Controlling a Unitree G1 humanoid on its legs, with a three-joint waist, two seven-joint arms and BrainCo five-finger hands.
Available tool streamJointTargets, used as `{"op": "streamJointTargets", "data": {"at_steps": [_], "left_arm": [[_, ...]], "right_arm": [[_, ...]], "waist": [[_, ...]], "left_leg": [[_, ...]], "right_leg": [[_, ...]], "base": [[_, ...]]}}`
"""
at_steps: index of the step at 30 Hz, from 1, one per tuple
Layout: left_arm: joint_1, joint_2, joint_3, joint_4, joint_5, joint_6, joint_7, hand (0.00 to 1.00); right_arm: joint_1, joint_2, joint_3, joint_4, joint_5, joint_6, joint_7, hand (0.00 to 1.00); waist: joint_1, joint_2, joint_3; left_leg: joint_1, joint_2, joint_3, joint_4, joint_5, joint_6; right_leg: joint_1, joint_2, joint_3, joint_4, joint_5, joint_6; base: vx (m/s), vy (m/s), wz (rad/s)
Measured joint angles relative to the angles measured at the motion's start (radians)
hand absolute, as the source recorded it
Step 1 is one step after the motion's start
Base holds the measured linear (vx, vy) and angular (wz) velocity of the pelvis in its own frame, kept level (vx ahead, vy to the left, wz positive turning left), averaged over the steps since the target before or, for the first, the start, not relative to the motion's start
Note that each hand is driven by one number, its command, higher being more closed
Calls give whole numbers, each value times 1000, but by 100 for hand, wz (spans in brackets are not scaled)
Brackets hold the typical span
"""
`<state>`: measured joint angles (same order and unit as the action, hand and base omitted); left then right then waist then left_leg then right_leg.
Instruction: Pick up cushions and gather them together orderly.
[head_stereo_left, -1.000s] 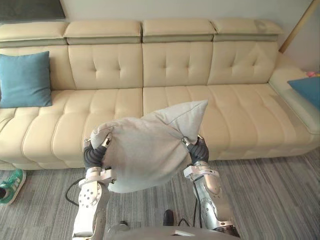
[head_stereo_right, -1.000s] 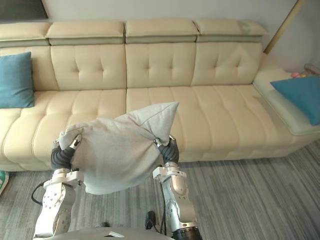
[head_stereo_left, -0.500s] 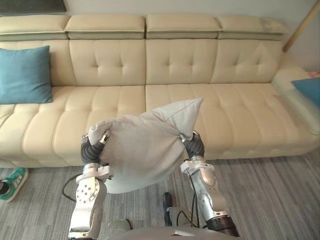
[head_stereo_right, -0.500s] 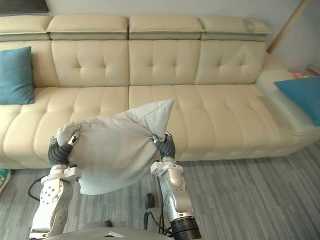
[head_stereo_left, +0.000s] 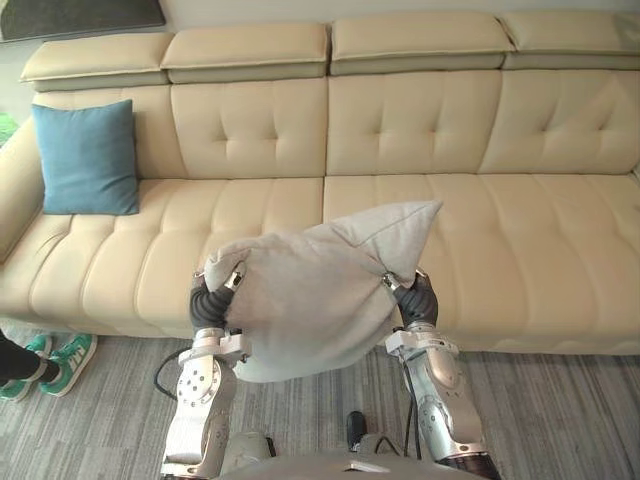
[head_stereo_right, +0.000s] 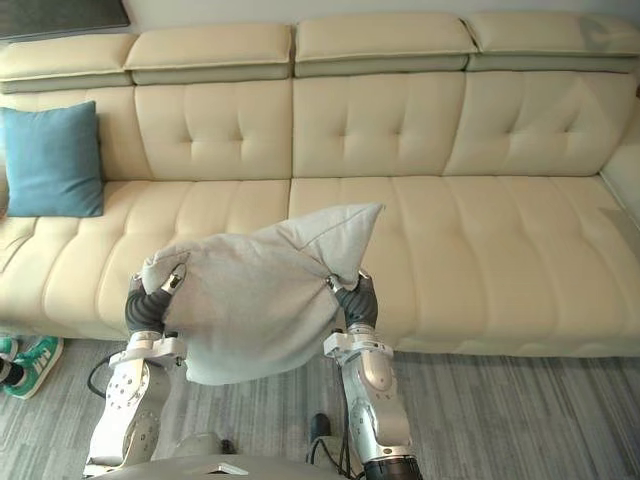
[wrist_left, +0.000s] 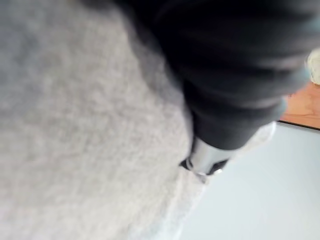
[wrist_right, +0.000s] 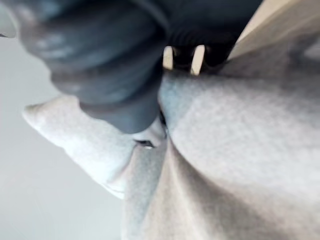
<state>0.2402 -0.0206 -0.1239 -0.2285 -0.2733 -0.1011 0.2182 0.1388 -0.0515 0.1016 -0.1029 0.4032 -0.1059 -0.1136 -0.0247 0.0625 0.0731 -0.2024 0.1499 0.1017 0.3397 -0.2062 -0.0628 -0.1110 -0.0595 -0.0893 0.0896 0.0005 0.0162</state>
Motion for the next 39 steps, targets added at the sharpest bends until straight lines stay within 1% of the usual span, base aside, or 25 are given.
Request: {"op": "streamJointTargets", "data": {"at_steps": [1,2,3,5,7,9,10,12,14,15,16,21,23,26,28,30,36,39], "left_arm": [[4,4,1,9,0,-2,0,100],[9,11,2,8,0,-2,0,100],[11,21,2,7,0,-2,0,100],[12,22,3,6,0,-2,0,100],[18,31,4,5,0,-6,0,100],[26,43,3,5,0,-6,-1,100],[26,43,1,5,0,-6,-3,100],[26,42,0,5,0,-5,-6,100],[26,41,-4,5,0,-5,-8,100],[25,40,-8,5,0,-3,-10,100],[26,38,-14,4,2,17,-15,100],[25,38,-14,4,2,17,-16,100],[26,33,-6,4,2,20,-27,100],[26,15,14,4,2,31,-33,100],[27,10,28,4,1,41,-47,100],[27,10,35,4,1,48,-52,100],[27,8,49,4,0,61,-59,100],[27,8,45,4,0,61,-59,100]], "right_arm": [[2,14,2,16,0,2,0,100],[8,20,3,16,0,3,0,100],[22,33,5,14,0,3,0,100],[22,40,5,14,0,3,0,100],[21,47,8,20,-2,3,0,100],[14,47,10,41,-15,3,1,100],[13,45,9,48,-17,3,1,100],[13,45,6,49,-17,3,1,100],[13,45,0,50,-18,3,1,100],[13,45,-6,54,-18,3,2,100],[15,49,-8,162,-19,6,18,100],[15,49,-8,162,-19,6,18,100],[15,49,-8,162,-19,6,18,100],[15,49,-10,162,-42,8,28,100],[15,55,-27,162,-51,29,47,100],[15,66,-35,162,-56,44,50,100],[15,82,-47,166,-56,61,63,100],[14,81,-57,165,-57,62,66,100]], "waist": [[11,3,6],[12,-3,4],[11,-16,4],[8,-22,1],[15,-30,-3],[6,-37,-13],[-5,-42,-17],[-14,-46,-19],[-14,-46,-19],[-19,-46,-19],[-18,-78,-52],[-17,-77,-52],[-15,-77,-52],[0,-76,-51],[9,-77,-51],[15,-76,-51],[16,-76,-50],[13,-73,-41]], "left_leg": [[19,-2,4,-44,68,-35],[21,-9,15,-46,66,-32],[21,-32,34,-44,64,-26],[22,-56,52,-47,60,-13],[49,-74,78,-78,54,-3],[66,-81,97,-102,61,5],[62,-81,97,-96,60,4],[57,-77,94,-89,59,3],[52,-70,86,-78,48,1],[50,-69,81,-80,47,2],[76,-70,63,-113,62,-4],[72,-71,59,-111,62,-3],[63,-71,47,-104,62,-4],[65,-72,37,-99,62,-4],[75,-72,34,-99,62,-4],[87,-72,33,-101,62,-3],[101,-65,62,-97,53,-8],[97,-55,80,-66,29,-10]], "right_leg": [[0,7,35,9,-2,25],[0,-2,42,5,2,26],[-3,-30,54,2,10,39],[-10,-53,73,-2,16,46],[-4,-65,104,-27,18,49],[-5,-68,126,-40,25,54],[-6,-66,128,-51,33,66],[-5,-58,131,-68,54,74],[-5,-50,136,-82,64,73],[-4,-47,136,-86,67,71],[9,-39,145,-103,74,57],[9,-39,141,-103,73,56],[9,-39,131,-104,76,61],[18,-39,124,-106,78,64],[31,-40,116,-109,79,64],[41,-40,110,-115,80,64],[38,-37,131,-122,75,56],[33,-32,141,-117,69,51]], "base": [[-29,261,-42],[-7,301,-39],[6,182,-14],[-10,217,-16],[-4,144,-40],[32,37,-33],[58,-5,-8],[66,-20,-13],[41,-33,-17],[28,-23,-8],[0,0,0],[0,0,2],[0,0,13],[-7,6,8],[-16,11,5],[-26,8,-1],[-43,14,-14],[-16,28,-23]]}}
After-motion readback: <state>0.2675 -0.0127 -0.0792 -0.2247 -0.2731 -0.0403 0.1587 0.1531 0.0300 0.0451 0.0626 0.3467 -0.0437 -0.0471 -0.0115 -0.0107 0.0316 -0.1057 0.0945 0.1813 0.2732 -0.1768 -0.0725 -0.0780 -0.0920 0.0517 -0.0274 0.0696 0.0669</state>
